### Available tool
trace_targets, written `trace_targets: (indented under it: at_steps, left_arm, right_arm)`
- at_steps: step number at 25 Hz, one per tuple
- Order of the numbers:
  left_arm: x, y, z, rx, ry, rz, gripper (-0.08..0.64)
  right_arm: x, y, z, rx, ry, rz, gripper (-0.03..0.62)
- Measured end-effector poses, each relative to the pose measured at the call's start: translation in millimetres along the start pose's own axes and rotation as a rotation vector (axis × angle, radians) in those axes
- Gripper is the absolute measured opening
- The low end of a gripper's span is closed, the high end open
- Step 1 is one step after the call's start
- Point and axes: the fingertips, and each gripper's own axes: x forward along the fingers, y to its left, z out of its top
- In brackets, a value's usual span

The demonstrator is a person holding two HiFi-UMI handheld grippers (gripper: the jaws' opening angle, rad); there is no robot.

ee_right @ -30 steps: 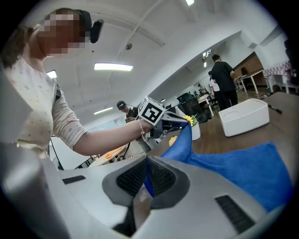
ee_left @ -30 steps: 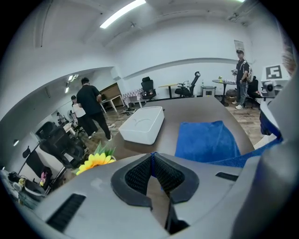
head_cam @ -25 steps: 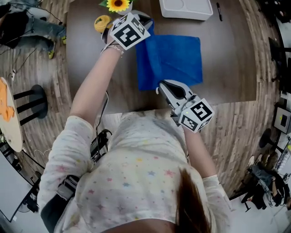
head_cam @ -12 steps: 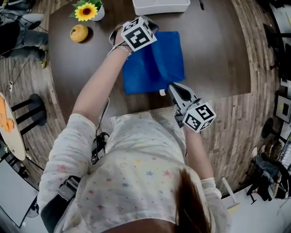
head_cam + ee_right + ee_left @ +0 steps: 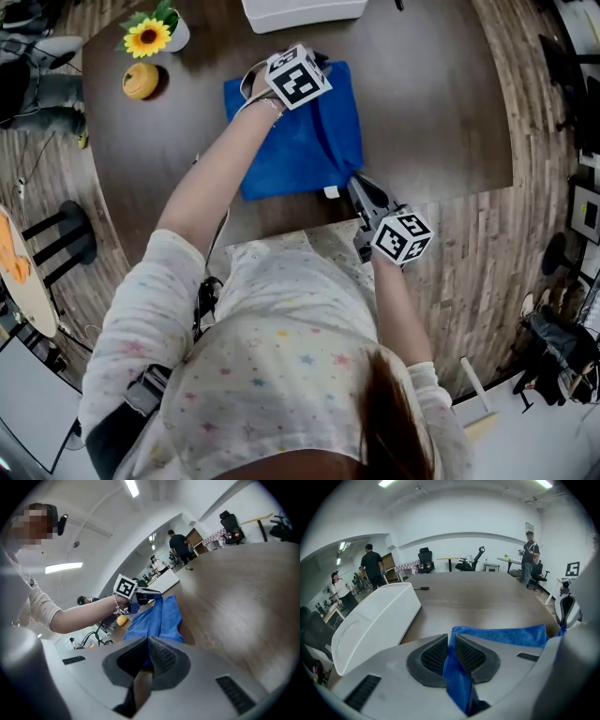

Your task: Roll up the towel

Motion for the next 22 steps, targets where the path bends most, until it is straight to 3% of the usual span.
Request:
trace_targets:
  at_steps: [3, 6, 12, 18, 22]
  left_arm:
    - [7, -1, 13, -0.062, -0.079, -0.015, 0.029]
    - [4, 7, 22, -0.063, -0.136, 0.019, 0.032]
    - [-16, 19, -2, -0.031, -0.112, 0.025, 0.095]
    - [-52, 31, -51, -0.031, -0.076, 0.022, 0.116]
    - [-77, 35, -85, -0.034, -0.070, 0.023, 0.133]
  right_arm:
    - [-3, -11, -1, 0.046, -0.034, -0.033, 0.015]
    - [-8, -20, 3, 0.054, -0.080, -0.089, 0.015]
    - [-19, -42, 2, 0.032, -0.070, -0.239, 0.060]
    - [-25, -25, 11, -0.047, -0.059, -0.252, 0.071]
    - [-11, 17, 10, -0.092, -0.043, -0.179, 0.069]
